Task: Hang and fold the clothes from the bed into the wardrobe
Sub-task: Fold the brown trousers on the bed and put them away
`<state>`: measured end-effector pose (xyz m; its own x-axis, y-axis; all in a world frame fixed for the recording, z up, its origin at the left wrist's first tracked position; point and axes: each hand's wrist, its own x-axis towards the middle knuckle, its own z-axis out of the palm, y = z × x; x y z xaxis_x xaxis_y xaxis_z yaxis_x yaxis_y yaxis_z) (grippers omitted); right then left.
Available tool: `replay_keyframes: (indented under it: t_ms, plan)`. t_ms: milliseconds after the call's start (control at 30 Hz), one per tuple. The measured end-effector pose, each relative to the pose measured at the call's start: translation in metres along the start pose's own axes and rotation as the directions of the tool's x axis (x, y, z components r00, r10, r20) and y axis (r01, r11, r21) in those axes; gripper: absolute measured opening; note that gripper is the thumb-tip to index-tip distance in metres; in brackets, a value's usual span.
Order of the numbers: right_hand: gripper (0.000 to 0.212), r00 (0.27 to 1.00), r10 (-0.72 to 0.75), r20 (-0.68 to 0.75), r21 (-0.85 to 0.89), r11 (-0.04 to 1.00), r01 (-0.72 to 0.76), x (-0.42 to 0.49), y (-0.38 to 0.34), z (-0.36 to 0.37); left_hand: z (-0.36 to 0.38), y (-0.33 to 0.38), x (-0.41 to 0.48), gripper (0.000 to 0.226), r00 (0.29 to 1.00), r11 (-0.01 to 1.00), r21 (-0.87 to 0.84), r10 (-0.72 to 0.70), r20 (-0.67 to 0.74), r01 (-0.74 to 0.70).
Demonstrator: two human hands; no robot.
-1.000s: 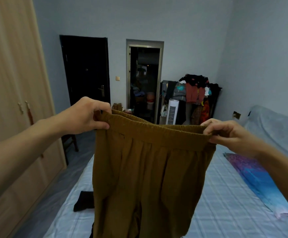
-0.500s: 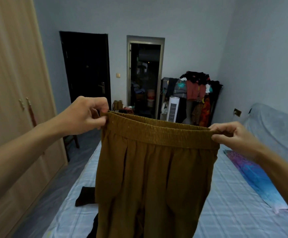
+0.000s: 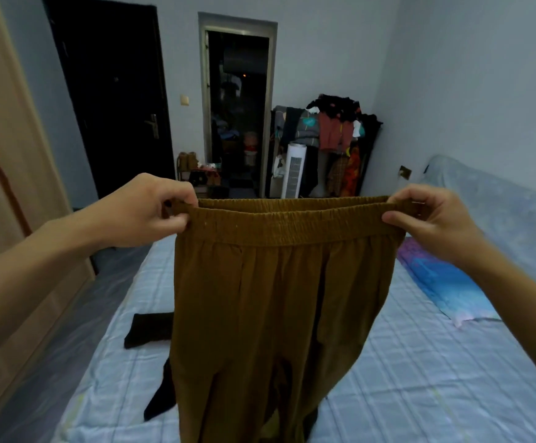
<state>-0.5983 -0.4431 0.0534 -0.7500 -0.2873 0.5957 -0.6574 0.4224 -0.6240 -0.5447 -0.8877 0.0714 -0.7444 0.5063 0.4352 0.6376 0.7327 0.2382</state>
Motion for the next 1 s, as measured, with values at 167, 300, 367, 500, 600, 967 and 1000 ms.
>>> replay_keyframes:
  t_ms: [167, 300, 367, 500, 600, 967, 1000]
  plan:
    - [0.027, 0.989, -0.047, -0.14, -0.049, 0.998, 0.04, -0.038, -0.012, -0.001, 0.019, 0.04, -0.03, 0.027, 0.997, 0.999, 0.029, 0.026, -0.07, -0.024]
    - [0.022, 0.987, -0.073, -0.143, -0.009, 0.997, 0.072, -0.066, -0.031, -0.014, 0.008, 0.086, -0.059, 0.023, 0.991, 0.996, 0.09, 0.032, -0.133, -0.02]
    - [0.028, 0.982, -0.108, -0.156, 0.014, 0.994, 0.111, -0.084, -0.041, -0.021, 0.005, 0.112, -0.071, 0.026, 0.987, 0.995, 0.102, 0.02, -0.158, -0.004]
    - [0.037, 0.975, -0.083, -0.205, 0.163, 0.98, 0.117, -0.134, -0.053, -0.035, 0.014, 0.165, -0.099, 0.036, 0.958, 0.988, 0.104, -0.085, -0.274, 0.118]
    - [0.041, 0.988, -0.053, -0.148, 0.197, 0.977, 0.082, -0.168, -0.062, -0.044, 0.02, 0.205, -0.123, 0.041, 0.931, 0.969, 0.092, -0.191, -0.311, 0.23]
    - [0.02, 0.973, -0.151, -0.173, 0.421, 0.882, 0.212, -0.218, -0.164, -0.107, -0.056, 0.299, -0.169, 0.011, 0.922, 0.988, -0.076, -0.155, -0.355, 0.137]
    - [0.021, 0.968, -0.147, -0.206, 0.447, 0.866, 0.226, -0.219, -0.179, -0.112, -0.065, 0.304, -0.17, 0.013, 0.914, 0.985, -0.141, -0.145, -0.378, 0.098]
